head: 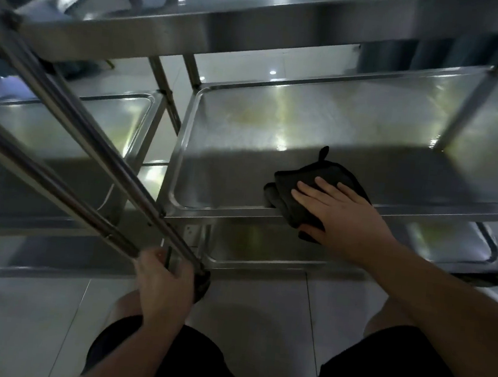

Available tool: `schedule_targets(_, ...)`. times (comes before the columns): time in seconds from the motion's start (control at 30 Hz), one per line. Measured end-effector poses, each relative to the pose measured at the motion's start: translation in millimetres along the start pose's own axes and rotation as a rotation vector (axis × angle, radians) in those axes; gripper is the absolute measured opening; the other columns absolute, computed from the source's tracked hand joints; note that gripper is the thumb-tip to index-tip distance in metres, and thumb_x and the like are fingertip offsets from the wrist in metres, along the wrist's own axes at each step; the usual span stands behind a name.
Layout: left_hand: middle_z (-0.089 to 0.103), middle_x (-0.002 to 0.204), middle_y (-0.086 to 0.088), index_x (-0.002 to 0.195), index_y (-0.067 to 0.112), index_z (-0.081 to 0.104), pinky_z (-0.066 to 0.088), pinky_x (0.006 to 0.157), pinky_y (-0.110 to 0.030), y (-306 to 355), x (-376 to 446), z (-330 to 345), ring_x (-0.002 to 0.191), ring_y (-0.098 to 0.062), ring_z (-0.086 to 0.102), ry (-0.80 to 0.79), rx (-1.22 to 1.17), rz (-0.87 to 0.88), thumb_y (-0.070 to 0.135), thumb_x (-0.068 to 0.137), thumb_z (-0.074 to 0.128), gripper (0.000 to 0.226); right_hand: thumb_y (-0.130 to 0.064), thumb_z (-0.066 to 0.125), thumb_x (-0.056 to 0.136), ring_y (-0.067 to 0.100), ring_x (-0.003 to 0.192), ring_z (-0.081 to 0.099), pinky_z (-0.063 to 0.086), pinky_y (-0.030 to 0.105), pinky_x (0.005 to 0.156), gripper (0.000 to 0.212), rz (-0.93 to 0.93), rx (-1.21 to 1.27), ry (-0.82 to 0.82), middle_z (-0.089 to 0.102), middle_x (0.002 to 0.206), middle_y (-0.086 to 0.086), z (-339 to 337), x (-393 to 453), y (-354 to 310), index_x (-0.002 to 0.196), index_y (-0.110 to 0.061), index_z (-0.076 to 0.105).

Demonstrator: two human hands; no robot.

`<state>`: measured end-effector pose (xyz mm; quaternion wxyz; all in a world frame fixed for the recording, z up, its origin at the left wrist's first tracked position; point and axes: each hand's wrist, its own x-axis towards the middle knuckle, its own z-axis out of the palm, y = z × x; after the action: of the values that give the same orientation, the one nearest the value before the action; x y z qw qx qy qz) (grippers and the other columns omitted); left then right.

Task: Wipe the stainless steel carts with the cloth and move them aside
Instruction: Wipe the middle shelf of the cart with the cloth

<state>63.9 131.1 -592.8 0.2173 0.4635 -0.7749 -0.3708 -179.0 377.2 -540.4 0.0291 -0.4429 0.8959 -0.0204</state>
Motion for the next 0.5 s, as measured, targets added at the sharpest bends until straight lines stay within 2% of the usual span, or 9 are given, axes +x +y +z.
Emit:
schedule_targets(0.07,0.05,0.106,0.005,0.11,0.023,0.055,0.04,0.085,-0.032,2,-25,18,0.1,-0.023,0.055,-0.164,0.072,0.158,0.011,0.085,0.076,0.036,-0.068,0.032,0.099,0.009,0.16,0.006,0.007,0.037,0.129,0.073,0.025,-0.005,0.006,0.012,0.171,-0.022,1,-8,11,0.164,-0.042,0.012)
schedule_targets(0.13,0.052,0.105,0.008,0.109,0.025,0.057,0.037,0.084,-0.023,22,-35,36,0.097,-0.012,0.052,-0.276,0.115,0.407,0.01,0.083,0.074,0.034,-0.071,0.029,0.097,0.008,0.16,0.006,0.005,0.036,0.128,0.075,0.052,-0.011,0.004,0.011,0.17,-0.023,1,-17,25,0.164,-0.043,0.011)
schedule_targets(0.27,0.049,0.113,0.014,0.114,0.028,0.054,0.041,0.09,-0.023,93,-41,68,0.104,-0.008,0.052,-0.404,0.154,0.776,0.031,0.085,0.06,0.03,-0.075,0.023,0.094,0.006,0.159,0.001,0.002,0.035,0.128,0.078,0.126,-0.003,-0.004,0.006,0.169,-0.025,-2,-41,62,0.164,-0.045,0.007)
schedule_targets(0.33,0.049,0.119,0.013,0.118,0.028,0.054,0.04,0.096,-0.026,122,-44,84,0.111,-0.009,0.052,-0.429,0.176,0.876,0.034,0.085,0.058,0.034,-0.076,0.02,0.094,0.005,0.159,0.0,0.001,0.036,0.129,0.078,0.162,0.009,-0.006,0.005,0.169,-0.026,-5,-57,81,0.164,-0.045,0.006)
schedule_targets(0.43,0.049,0.142,0.005,0.138,0.023,0.053,0.038,0.112,-0.033,151,-49,109,0.133,-0.016,0.048,-0.424,0.289,1.008,0.035,0.09,0.058,0.05,-0.079,0.017,0.093,0.001,0.157,-0.006,-0.006,0.032,0.128,0.077,0.222,0.057,-0.01,0.0,0.168,-0.029,-9,-78,109,0.163,-0.048,0.005)
schedule_targets(0.5,0.041,0.161,0.0,0.155,0.017,0.044,0.022,0.126,-0.034,165,-54,126,0.152,-0.018,0.034,-0.443,0.393,1.06,0.036,0.096,0.057,0.064,-0.082,0.008,0.093,-0.001,0.156,-0.01,-0.007,0.032,0.128,0.077,0.252,0.081,-0.021,-0.004,0.166,-0.031,-11,-88,124,0.163,-0.049,0.003)
